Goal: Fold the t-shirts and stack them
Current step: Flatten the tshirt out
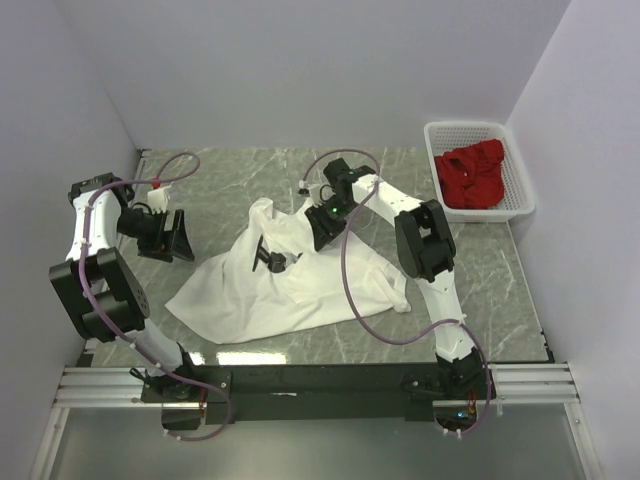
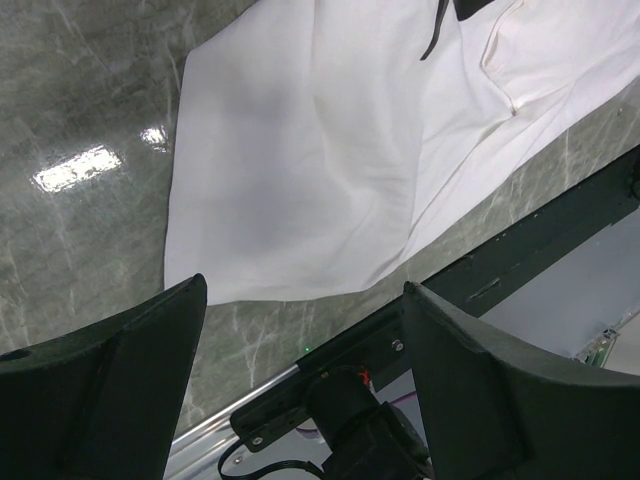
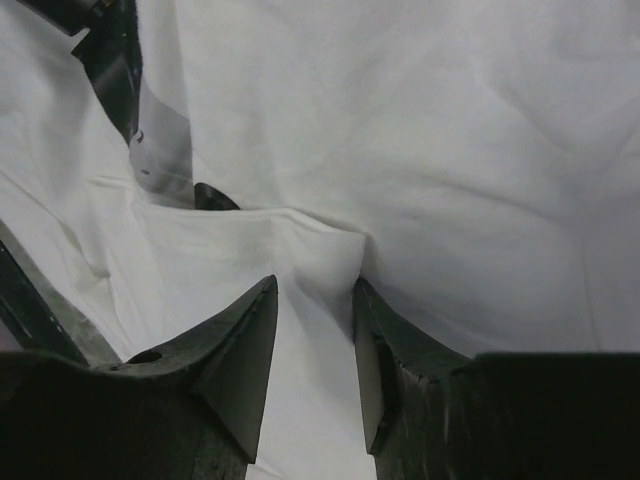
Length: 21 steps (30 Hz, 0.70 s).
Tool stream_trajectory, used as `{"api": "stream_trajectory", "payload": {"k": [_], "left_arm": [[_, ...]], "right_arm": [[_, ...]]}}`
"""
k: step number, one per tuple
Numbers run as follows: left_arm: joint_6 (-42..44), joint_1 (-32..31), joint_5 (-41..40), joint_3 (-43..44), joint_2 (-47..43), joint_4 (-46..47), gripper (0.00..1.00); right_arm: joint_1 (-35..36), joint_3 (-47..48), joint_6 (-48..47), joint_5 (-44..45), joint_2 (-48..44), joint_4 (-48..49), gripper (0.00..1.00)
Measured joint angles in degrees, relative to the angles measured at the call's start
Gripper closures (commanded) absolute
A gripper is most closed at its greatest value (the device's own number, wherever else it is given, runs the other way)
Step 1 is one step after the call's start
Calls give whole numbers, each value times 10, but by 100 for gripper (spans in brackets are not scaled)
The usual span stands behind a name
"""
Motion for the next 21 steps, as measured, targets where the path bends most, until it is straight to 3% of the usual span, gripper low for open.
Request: {"api": "stream_trajectory", "payload": {"k": [6,10,16,21], "left_arm": [[0,0,4,0,0,1,16],[13,0,4,0,0,0,19],[65,0,-8,-17,0,0,25],[159,1,-48,-74,-9,6,32]], "right_arm": [[0,-12,11,-42,-2,-6,61],[0,-17,21,-57,-3,-6,100],[-13,-32,24,-67,-22,-6,100],[-84,-83,24,-85,-119,-10,100]]}}
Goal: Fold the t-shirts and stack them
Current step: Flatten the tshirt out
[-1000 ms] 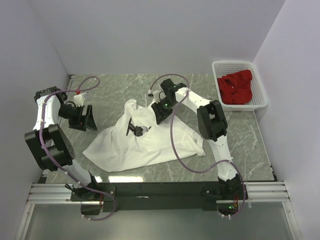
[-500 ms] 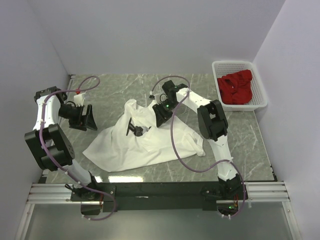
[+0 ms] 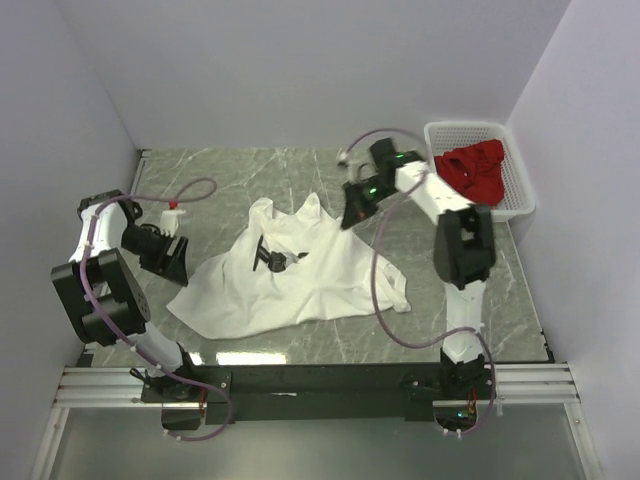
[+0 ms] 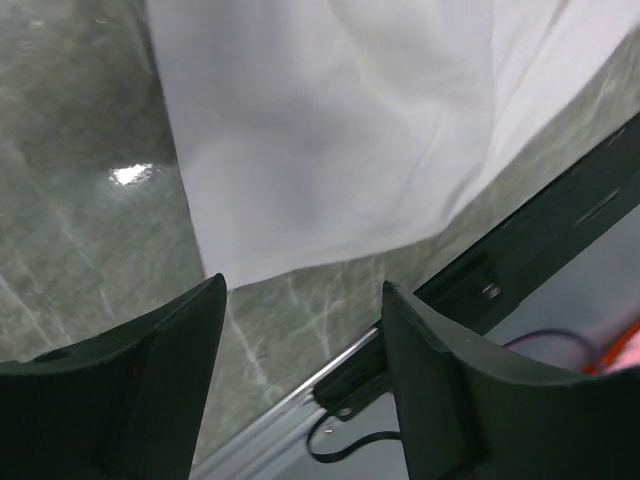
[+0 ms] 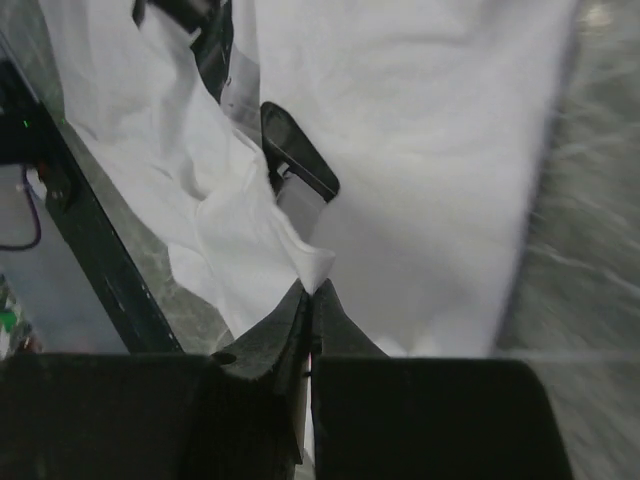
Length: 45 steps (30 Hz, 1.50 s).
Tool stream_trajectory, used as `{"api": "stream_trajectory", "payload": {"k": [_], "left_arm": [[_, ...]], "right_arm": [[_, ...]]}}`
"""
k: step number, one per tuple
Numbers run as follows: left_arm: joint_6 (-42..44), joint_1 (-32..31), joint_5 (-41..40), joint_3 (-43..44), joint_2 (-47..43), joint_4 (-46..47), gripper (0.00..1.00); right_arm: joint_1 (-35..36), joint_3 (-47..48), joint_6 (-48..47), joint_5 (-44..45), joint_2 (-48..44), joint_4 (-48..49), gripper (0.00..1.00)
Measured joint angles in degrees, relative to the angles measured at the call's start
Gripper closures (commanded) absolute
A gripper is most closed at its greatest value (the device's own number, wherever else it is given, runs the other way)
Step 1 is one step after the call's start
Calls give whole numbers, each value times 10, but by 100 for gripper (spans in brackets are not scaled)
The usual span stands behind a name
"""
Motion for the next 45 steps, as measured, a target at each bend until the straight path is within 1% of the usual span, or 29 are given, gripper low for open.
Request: {"api": "stream_trajectory", "payload": {"k": [2,4,7,9,13,15,19,22,25,29,36,37,42,45], "left_arm": [[71,8,-4,-33,-16,-3,31],[142,22,2,-48,-37,-10,30],[229,38,15,-49,-61,-11,30],[273,40,23,-42,-58,-15,30],[357,36,39,-37,-41,-6,32],[406,25,41,-59,-55,2,33],[493,-31,39,-153,-130,10,40],[533,-91,33,-237,-208,25,39],[544,-136,27,-298,-252,39,37],[543,-172,18,-346,-266,75,40],[472,-232,-10,-400,-283,163,45],[465,-235,-15,-405,-283,175,49],[426,-237,-28,-408,-275,221,59],[416,-237,-29,-398,-259,226,69]], "right_arm": [[-49,-17,-3,-3,-57,2,100],[-103,-43,-13,0,-118,2,100],[-178,-80,-40,15,-194,-8,100],[-202,-109,-57,21,-223,-16,100],[-203,-160,-74,26,-236,-34,100],[-200,-175,-74,26,-234,-41,100],[-197,-176,-74,27,-233,-50,100],[-197,-176,-76,31,-233,-52,100],[-197,-176,-76,33,-233,-53,100],[-197,-176,-78,40,-233,-56,100],[-197,-176,-80,45,-233,-65,100],[-197,-176,-80,45,-233,-66,100],[-197,-176,-81,46,-233,-71,100],[-197,-176,-82,46,-233,-75,100]]}}
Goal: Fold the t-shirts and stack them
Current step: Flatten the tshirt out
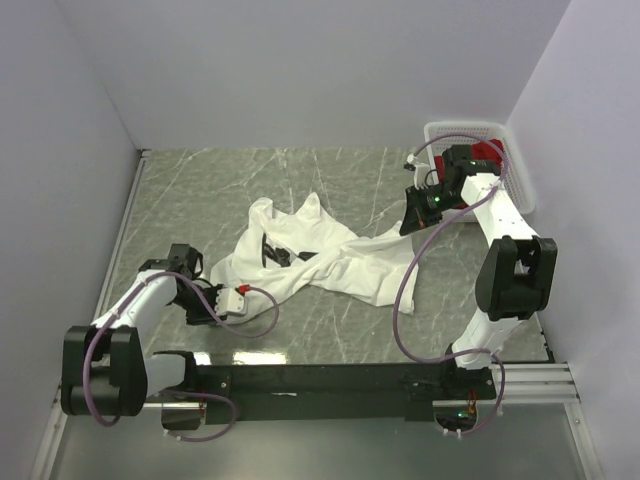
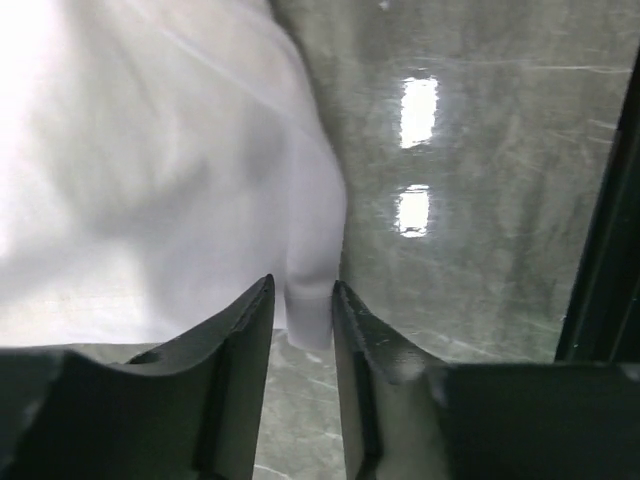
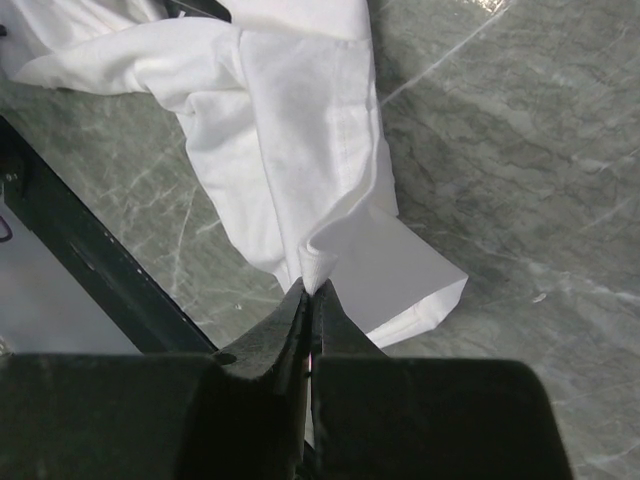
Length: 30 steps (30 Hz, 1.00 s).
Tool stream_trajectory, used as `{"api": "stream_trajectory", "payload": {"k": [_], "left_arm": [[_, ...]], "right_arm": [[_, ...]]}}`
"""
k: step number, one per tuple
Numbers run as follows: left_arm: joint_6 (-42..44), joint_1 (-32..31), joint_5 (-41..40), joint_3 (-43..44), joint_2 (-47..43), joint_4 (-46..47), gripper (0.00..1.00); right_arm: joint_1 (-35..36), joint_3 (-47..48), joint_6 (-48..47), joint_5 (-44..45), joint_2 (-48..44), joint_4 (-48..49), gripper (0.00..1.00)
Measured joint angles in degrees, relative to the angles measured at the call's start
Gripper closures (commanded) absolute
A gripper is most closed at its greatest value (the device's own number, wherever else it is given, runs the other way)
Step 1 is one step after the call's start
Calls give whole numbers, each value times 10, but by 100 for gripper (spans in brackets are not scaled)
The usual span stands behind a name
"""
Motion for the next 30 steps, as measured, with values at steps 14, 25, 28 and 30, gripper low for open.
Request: {"api": "stream_trajectory", "payload": {"k": [14,25,28,30], "left_arm": [[1,6,19,92,66,-33,71],[10,6,19,61,44,-36,51],[9,6,19,49,26,-36,55],[9,6,18,43,21,-34,61]], "right_arm": [[0,2,-7,0,0,-13,100],[0,2,-14,0,0,-16,100],[0,2,-15,-1,0,-16,100],[0,2,-15,-1,0,-16,100]]}}
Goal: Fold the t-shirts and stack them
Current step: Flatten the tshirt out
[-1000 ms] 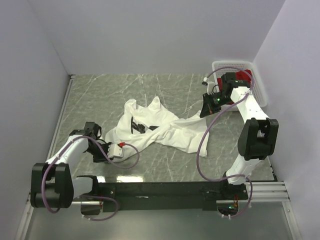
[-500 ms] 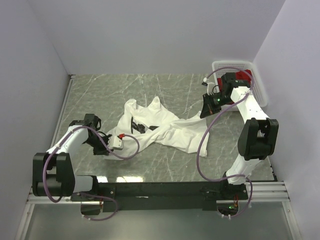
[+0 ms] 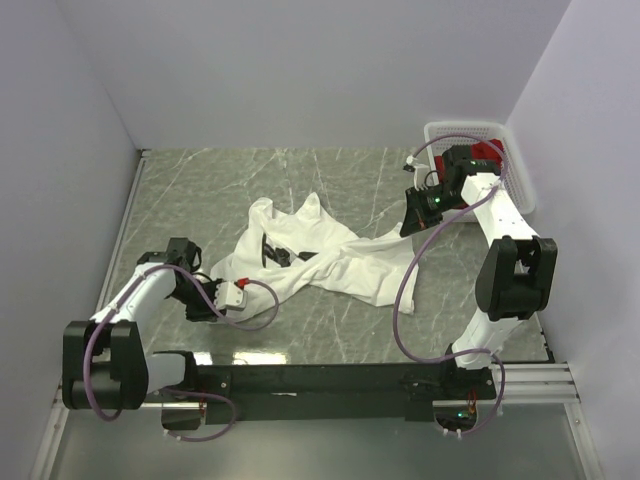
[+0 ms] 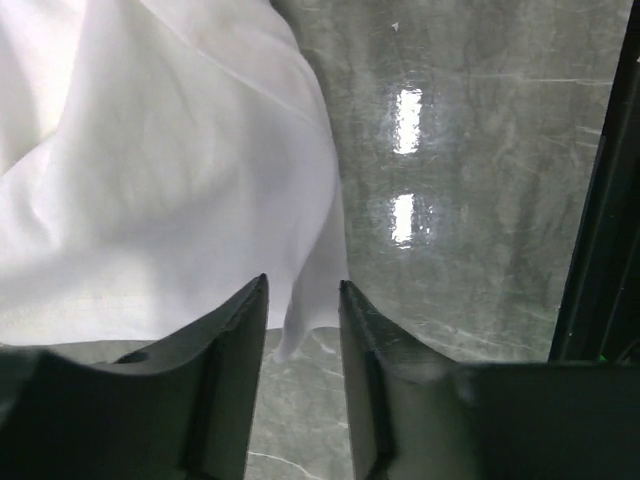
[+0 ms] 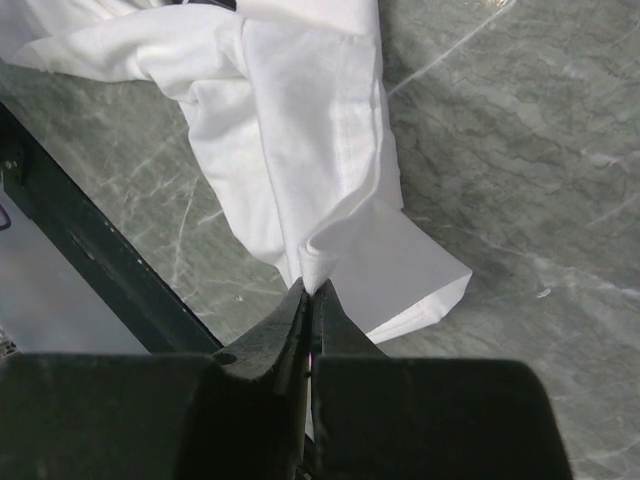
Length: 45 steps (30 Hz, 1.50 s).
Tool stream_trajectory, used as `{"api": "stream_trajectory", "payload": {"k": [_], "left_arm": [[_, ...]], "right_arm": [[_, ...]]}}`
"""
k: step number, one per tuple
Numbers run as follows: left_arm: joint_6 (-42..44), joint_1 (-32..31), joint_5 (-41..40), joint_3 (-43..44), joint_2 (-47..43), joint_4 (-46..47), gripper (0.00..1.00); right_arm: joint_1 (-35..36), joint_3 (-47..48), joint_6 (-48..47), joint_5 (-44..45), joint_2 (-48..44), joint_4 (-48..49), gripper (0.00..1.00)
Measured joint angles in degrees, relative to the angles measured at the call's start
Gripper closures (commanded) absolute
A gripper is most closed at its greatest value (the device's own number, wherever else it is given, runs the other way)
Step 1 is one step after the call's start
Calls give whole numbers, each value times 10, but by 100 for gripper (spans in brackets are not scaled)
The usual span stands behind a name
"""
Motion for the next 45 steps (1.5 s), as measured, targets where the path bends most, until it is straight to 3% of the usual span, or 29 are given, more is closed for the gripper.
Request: {"api": "stream_trajectory", "payload": {"k": [7,8,9,11,17,23,29,38,45], "left_arm": [[-31,0,0,3,21,17,76],[-36,0,0,6,29,17,80],[-41,0,0,11,38,17,91],[-46,0,-1,19,47,16,99],[-97,15,14,98,60,-21,100],[-222,108,64,345,125,-61,100],[-396,176,86,536,158,-8,100],[-593,197,26,562,53,151,100],[-641,211,-44,520,-118,282,100]], "right_arm": [[0,0,0,-1,0,-1,100],[0,0,-1,-1,0,-1,100],[0,0,-1,-1,0,-1,100],[0,0,-1,-1,0,-1,100],[-4,2,0,-5,-5,2,100],[-12,74,26,1,-46,36,100],[-12,142,81,47,-140,141,100],[-12,189,179,134,-275,331,100],[-12,193,223,153,-361,395,100]]}}
